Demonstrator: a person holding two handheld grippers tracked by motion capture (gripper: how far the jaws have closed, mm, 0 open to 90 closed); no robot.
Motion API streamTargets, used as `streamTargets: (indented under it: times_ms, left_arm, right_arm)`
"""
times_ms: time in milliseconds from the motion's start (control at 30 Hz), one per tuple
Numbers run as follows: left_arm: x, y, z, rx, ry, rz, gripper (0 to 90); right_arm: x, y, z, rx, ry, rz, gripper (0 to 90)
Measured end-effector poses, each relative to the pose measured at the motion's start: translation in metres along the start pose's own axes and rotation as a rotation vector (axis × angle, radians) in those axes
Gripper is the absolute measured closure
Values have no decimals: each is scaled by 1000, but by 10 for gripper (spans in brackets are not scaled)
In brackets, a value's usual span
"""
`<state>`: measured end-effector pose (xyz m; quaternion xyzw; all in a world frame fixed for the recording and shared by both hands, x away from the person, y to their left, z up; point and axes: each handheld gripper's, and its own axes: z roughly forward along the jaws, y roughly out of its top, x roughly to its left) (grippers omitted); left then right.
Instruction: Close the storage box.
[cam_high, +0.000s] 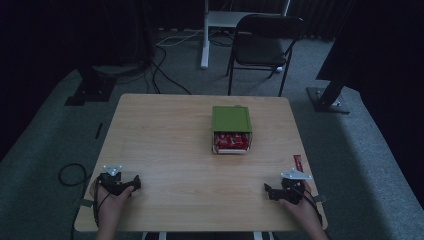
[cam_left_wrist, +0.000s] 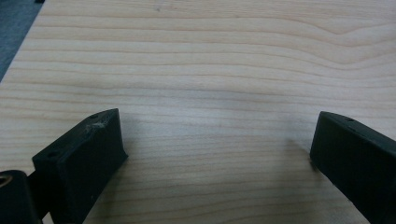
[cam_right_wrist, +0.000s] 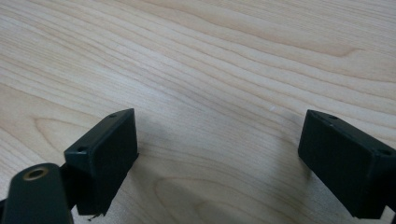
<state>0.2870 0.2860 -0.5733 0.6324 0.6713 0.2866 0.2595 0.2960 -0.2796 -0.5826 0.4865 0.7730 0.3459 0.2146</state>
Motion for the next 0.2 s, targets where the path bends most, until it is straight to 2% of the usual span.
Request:
streamTargets:
  times_ms: [200]
  left_arm:
    - [-2, 1, 1, 4, 21, -21, 29]
  right_arm:
    - [0, 0, 0, 0, 0, 0, 112]
